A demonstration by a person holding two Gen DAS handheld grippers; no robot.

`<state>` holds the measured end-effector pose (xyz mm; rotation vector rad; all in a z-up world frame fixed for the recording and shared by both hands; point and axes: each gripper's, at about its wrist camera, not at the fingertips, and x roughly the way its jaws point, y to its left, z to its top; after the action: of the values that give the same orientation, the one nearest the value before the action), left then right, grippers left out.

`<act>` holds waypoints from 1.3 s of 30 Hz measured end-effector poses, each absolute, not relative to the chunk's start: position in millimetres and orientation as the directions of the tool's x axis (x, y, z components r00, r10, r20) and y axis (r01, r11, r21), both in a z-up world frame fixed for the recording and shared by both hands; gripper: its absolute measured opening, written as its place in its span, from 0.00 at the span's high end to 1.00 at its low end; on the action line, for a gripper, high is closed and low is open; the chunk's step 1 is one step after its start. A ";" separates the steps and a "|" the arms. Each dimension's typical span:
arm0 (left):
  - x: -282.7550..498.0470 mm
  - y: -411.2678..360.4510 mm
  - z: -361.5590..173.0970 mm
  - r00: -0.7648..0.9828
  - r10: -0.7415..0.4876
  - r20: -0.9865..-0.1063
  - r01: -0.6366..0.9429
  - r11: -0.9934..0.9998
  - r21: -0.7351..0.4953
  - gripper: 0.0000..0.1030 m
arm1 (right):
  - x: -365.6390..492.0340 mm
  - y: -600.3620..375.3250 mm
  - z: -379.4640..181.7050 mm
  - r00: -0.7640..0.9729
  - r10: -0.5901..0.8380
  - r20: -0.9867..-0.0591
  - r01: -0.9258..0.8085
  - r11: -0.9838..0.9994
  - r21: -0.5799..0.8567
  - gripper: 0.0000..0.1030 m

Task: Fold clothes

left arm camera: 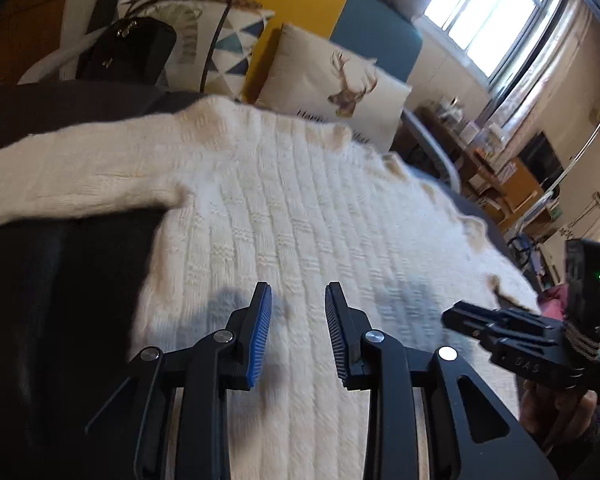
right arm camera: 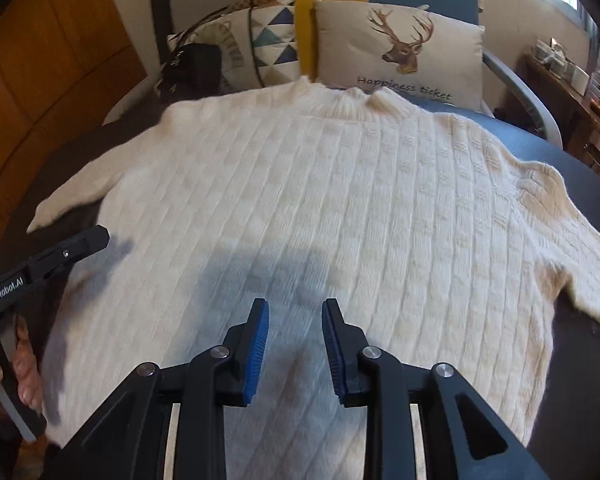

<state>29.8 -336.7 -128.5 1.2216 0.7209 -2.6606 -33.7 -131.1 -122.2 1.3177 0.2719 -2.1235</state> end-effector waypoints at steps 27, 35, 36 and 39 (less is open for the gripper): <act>-87.4 -436.5 -140.3 -0.642 0.010 -0.767 0.426 -0.827 -0.368 0.70 | -157.0 -218.9 -104.2 -0.347 -0.461 -0.816 0.622 -0.765 0.167 0.73; -104.9 -470.3 -147.9 -0.668 0.006 -0.744 0.437 -0.806 -0.399 0.82 | -229.3 -243.9 -144.3 -0.377 -0.378 -0.845 0.560 -0.820 0.118 0.74; -104.0 -472.0 -148.7 -0.673 0.011 -0.740 0.439 -0.799 -0.411 0.82 | -229.4 -245.0 -145.3 -0.396 -0.380 -0.836 0.566 -0.818 0.104 0.74; -107.0 -467.2 -143.6 -0.655 -0.014 -0.756 0.447 -0.813 -0.373 0.82 | -227.2 -248.3 -141.8 -0.404 -0.365 -0.839 0.575 -0.814 0.077 0.73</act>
<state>-107.0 -467.2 -143.6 1.1416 0.7982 -2.5152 -227.2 -248.3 -141.8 1.2492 0.3022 -2.2228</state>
